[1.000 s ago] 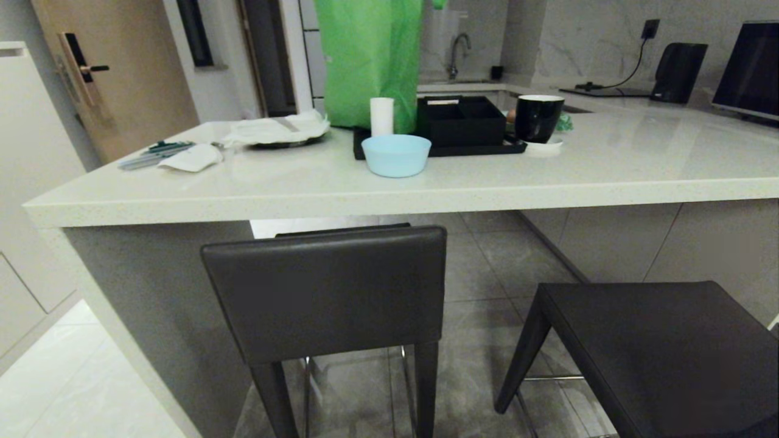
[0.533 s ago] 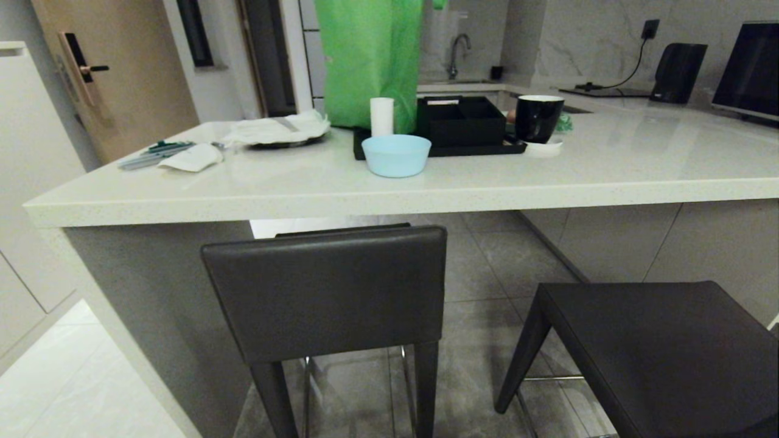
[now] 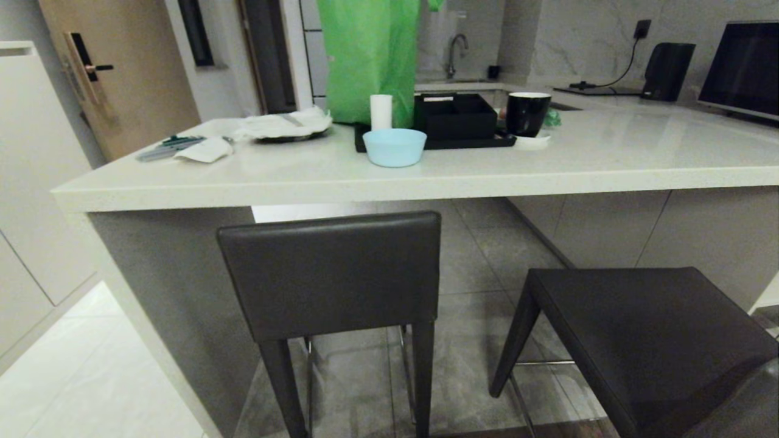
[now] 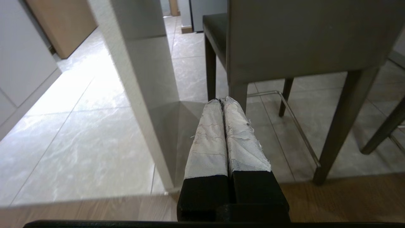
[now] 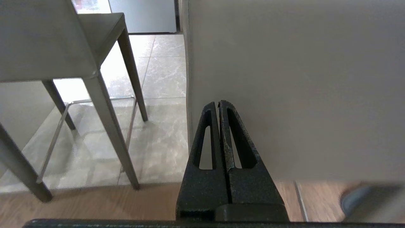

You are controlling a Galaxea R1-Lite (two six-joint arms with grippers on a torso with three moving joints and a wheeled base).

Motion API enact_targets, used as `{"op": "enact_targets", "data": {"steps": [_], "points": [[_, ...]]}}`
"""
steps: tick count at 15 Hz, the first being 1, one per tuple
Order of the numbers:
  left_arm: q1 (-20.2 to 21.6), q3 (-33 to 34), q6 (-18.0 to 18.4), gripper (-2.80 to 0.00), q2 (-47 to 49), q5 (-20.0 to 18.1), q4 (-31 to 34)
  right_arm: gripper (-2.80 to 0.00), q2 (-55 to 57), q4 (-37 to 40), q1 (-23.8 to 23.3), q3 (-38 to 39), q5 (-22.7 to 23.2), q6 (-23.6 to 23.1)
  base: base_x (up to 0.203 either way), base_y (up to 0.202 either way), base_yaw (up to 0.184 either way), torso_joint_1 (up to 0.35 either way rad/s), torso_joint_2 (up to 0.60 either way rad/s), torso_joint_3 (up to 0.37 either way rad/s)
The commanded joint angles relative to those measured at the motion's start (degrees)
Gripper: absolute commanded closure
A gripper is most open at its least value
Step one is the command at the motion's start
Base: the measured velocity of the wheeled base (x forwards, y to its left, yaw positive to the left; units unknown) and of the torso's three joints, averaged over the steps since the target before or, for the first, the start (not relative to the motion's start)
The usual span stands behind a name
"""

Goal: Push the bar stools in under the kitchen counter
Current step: Push the gray chair back under the dining table

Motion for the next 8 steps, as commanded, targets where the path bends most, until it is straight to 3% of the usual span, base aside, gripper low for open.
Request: {"op": "enact_targets", "data": {"steps": [1, 8], "points": [[0.0, 0.0, 0.0, 0.0, 0.1, 0.0, 0.0, 0.0, 0.1, 0.1, 0.0, 0.0, 0.0, 0.0, -0.199, 0.0, 0.0, -0.002, 0.0, 0.002], [0.0, 0.0, -0.4, 0.0, 0.1, 0.1, -0.1, 0.0, 0.2, 0.1, 0.0, 0.0, 0.0, 0.3, -0.195, 0.0, -0.001, 0.001, 0.0, 0.002]]}}
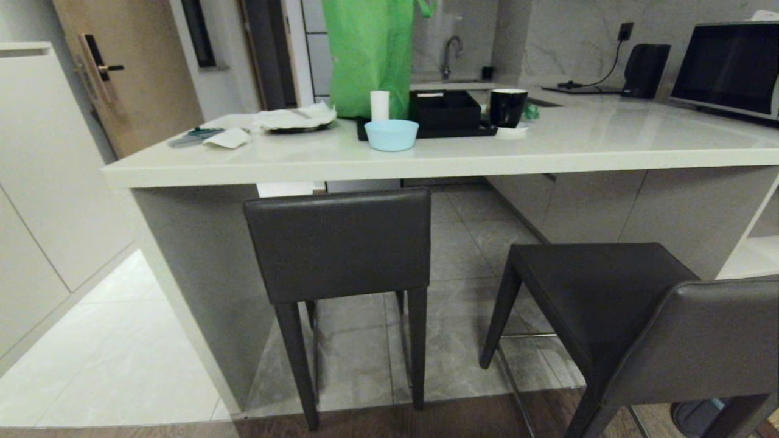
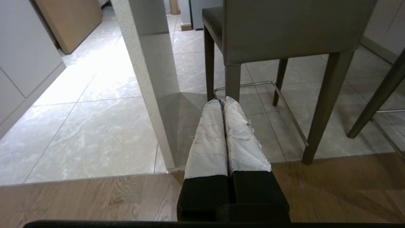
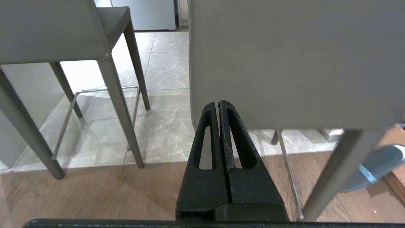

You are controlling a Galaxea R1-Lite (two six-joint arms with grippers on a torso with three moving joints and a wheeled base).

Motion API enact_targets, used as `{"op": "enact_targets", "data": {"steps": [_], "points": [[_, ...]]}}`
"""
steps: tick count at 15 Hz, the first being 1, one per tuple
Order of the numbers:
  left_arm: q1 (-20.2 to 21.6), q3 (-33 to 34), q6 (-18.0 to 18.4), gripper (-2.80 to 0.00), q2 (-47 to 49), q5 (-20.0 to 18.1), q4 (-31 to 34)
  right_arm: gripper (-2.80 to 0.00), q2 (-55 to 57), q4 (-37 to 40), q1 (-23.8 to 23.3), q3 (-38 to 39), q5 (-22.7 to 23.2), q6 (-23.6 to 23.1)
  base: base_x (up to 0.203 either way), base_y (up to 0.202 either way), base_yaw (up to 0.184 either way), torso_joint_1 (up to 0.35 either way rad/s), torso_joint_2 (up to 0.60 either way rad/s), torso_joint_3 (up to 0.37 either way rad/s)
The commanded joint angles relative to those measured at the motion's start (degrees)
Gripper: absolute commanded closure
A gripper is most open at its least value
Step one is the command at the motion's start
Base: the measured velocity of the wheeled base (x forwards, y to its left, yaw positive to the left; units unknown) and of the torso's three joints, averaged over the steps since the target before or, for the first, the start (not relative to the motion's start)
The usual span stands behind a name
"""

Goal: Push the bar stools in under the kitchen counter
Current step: Push the gray chair back under the dining table

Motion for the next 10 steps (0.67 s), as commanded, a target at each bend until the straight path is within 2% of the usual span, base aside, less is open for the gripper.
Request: {"op": "enact_targets", "data": {"steps": [1, 10], "points": [[0.0, 0.0, 0.2, 0.0, 0.1, 0.0, 0.1, 0.0, 0.2, 0.0, 0.0, 0.0, 0.0, 0.2, -0.099, 0.0, 0.002, -0.005, 0.0, 0.002], [0.0, 0.0, 0.5, 0.0, 0.1, 0.0, 0.1, 0.0, 0.2, 0.0, 0.1, 0.0, 0.0, 0.2, 0.0, -0.006, 0.0, 0.001, 0.0, 0.001]]}}
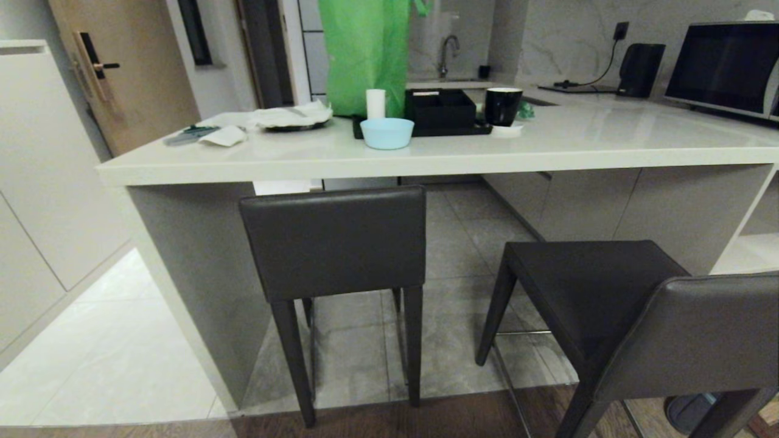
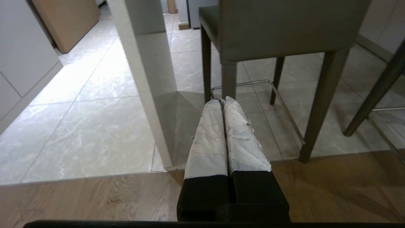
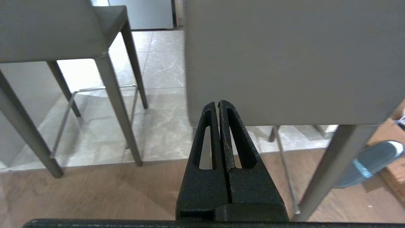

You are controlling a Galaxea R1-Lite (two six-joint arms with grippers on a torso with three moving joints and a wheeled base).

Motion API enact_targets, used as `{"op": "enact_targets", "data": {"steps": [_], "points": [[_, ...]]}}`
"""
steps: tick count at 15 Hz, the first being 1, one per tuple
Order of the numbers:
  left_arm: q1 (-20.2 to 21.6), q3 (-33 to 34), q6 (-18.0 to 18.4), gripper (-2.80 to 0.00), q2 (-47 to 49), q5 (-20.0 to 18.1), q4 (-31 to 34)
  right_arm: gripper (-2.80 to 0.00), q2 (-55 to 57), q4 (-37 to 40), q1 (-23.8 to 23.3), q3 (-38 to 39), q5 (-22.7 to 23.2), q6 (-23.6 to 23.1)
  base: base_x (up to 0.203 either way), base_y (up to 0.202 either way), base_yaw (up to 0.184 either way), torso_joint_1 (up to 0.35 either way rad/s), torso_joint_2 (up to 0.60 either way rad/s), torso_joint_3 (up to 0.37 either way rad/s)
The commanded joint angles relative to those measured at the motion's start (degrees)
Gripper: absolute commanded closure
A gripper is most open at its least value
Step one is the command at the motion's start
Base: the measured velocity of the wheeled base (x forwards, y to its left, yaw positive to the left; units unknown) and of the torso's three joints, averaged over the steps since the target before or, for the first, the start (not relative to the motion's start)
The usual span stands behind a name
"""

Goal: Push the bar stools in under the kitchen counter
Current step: Push the gray chair back under the dining table

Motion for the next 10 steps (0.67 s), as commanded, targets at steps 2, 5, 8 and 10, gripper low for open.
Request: {"op": "enact_targets", "data": {"steps": [2, 5, 8, 10], "points": [[0.0, -0.1, 0.4, 0.0, 0.1, 0.0, 0.0, 0.0, 0.1, 0.0, 0.1, 0.0, 0.0, 0.0, -0.002, -0.153, 0.0, 0.001, 0.0, 0.003], [0.0, -0.1, 0.4, 0.0, 0.1, 0.0, 0.0, 0.0, 0.1, 0.0, 0.1, 0.0, 0.0, 0.0, 0.0, -0.201, 0.0, 0.001, 0.0, 0.0], [0.0, -0.1, 0.4, 0.0, 0.1, 0.0, 0.0, 0.0, 0.1, 0.0, 0.1, 0.0, 0.0, 0.1, 0.0, -0.197, 0.001, 0.001, 0.0, 0.003], [0.0, 0.0, 0.1, 0.0, 0.1, 0.0, 0.0, 0.0, 0.1, 0.0, 0.1, 0.0, -0.1, 0.2, 0.0, -0.195, 0.002, 0.001, 0.0, 0.006]]}}
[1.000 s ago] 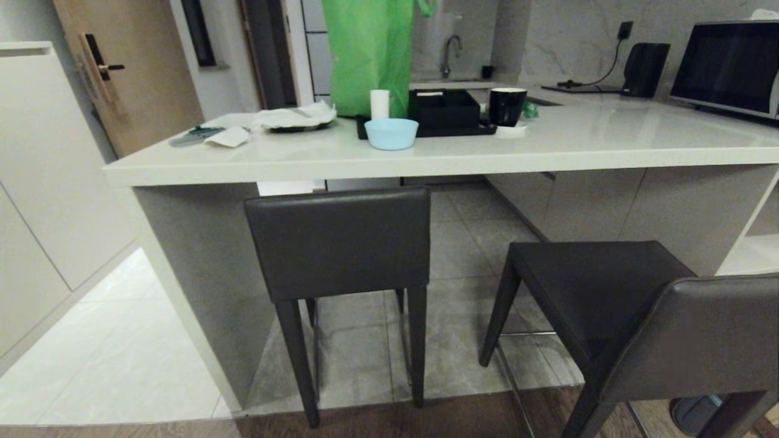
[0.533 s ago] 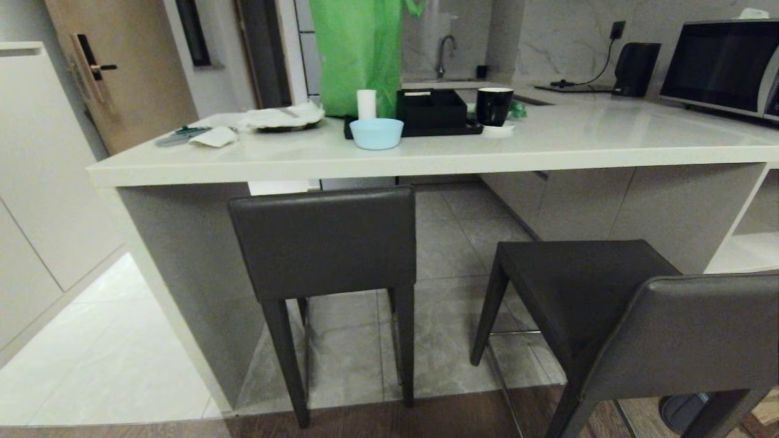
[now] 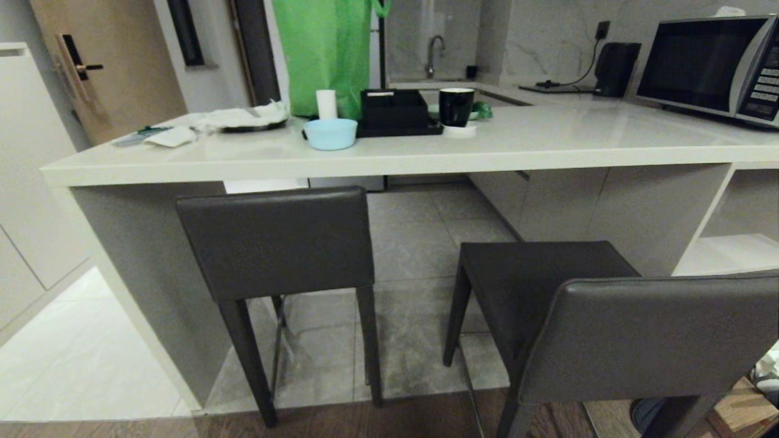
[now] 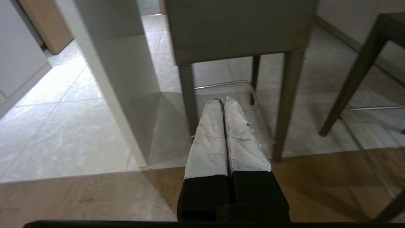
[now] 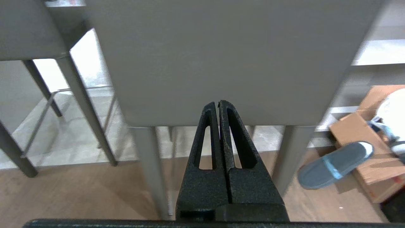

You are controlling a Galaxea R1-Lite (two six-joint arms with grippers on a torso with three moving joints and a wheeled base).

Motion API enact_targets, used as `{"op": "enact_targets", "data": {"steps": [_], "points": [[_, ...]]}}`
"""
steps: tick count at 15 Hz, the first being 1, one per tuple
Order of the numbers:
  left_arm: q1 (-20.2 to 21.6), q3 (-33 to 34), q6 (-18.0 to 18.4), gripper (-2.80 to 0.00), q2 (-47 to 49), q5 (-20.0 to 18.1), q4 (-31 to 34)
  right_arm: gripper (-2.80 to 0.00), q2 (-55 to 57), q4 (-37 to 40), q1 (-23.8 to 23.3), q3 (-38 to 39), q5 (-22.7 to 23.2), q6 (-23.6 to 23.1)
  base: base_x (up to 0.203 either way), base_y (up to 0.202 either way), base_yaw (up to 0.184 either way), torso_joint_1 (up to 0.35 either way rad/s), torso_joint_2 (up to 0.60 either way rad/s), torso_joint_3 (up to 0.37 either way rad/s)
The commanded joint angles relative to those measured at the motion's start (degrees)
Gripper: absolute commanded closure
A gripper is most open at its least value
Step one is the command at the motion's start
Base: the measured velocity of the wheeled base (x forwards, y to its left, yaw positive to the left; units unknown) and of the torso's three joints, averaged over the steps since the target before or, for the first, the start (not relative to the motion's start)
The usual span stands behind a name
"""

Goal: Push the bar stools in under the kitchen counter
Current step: Push the gray chair back under the dining table

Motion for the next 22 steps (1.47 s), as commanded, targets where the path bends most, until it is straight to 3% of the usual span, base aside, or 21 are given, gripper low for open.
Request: {"op": "enact_targets", "data": {"steps": [1, 22], "points": [[0.0, 0.0, -0.2, 0.0, 0.1, 0.0, 0.0, 0.0, 0.1, 0.0, -0.1, 0.0, 0.0, 0.0, 0.0, -0.192, 0.002, 0.005, 0.0, 0.007], [0.0, 0.0, -0.4, 0.0, 0.1, 0.0, 0.0, 0.0, 0.1, 0.0, 0.0, 0.0, 0.0, 0.0, 0.0, -0.196, 0.001, 0.002, 0.0, 0.001]]}}
